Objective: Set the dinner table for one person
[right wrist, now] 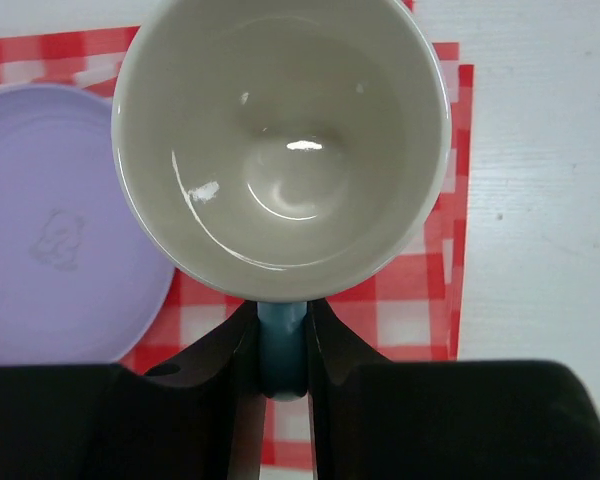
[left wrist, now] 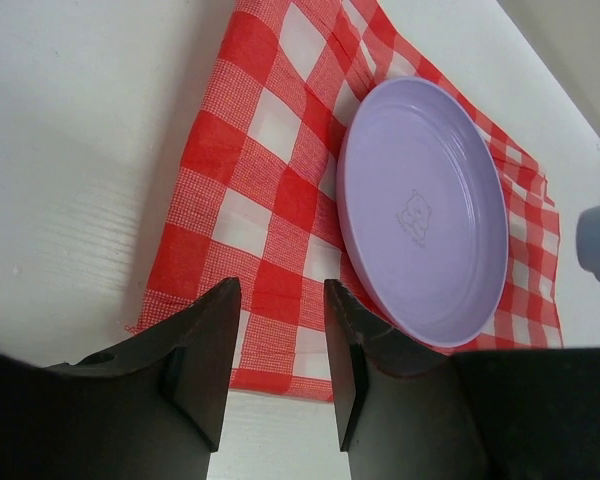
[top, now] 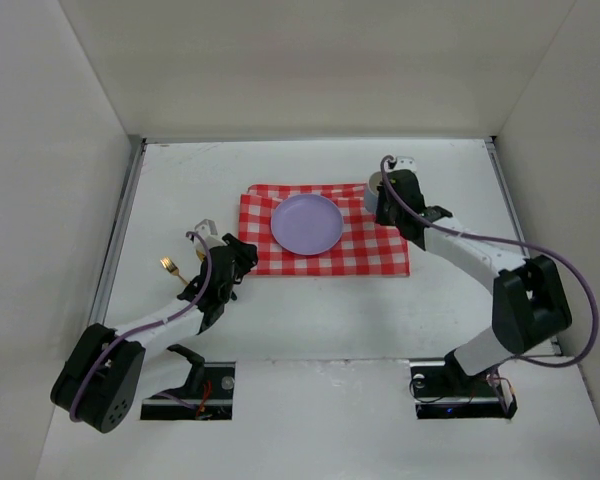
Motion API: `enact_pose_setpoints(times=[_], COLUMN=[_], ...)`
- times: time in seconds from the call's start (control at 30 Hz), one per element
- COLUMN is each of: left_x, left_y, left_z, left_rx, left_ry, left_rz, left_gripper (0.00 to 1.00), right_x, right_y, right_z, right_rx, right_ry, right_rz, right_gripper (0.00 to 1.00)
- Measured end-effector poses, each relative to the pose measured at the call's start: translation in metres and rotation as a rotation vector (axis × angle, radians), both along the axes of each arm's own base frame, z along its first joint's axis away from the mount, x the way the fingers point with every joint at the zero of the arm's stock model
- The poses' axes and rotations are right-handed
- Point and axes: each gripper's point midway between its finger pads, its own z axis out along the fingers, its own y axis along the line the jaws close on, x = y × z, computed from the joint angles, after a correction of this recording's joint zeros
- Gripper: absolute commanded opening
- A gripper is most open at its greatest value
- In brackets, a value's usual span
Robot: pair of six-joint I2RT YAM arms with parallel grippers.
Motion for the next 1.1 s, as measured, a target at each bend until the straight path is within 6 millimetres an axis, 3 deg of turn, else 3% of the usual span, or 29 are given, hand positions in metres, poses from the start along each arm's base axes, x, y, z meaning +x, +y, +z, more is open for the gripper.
enact_pose_setpoints(times=[0.17, 0.4, 0.83, 0.9, 1.03, 1.1], left_x=[-0.001, -0.002, -0.002, -0.002, -0.002, -0.001], left_y=[-0.001, -0.004, -0.003, -0.003, -0.002, -0.001], left_z=[0.000, 0.000, -0.002, -0.002, -0.004, -0.004], left_rx=[0.006, 0.010, 0.016, 0.017, 0.020, 0.021], left_ry=[-0.002, -0.003, 0.002, 0.001, 0.007, 0.006], left_rz=[-0.004, -0.011, -0.007, -0.007, -0.005, -0.003], left_gripper=[0.37, 0.37, 0.38, 0.38, 0.40, 0.40], right_x=[0.028, 0.052, 0.061, 0.061, 0.061, 0.064], right_y=[-0.017, -0.023, -0.015, -0.016, -0.014, -0.012], right_z=[-0.027, -0.040, -0.055, -0.057, -0.055, -0.052], right_rx=[-0.024, -0.017, -0.013, -0.016, -0.015, -0.008], right_ry=[0.062, 0.092, 0.125, 0.131, 0.126, 0.111], right_rz=[-0.048, -0.066, -0.047, -0.047, -0.044, -0.043], right_gripper=[0.09, 0.10, 0.13, 0.16, 0.35, 0.40])
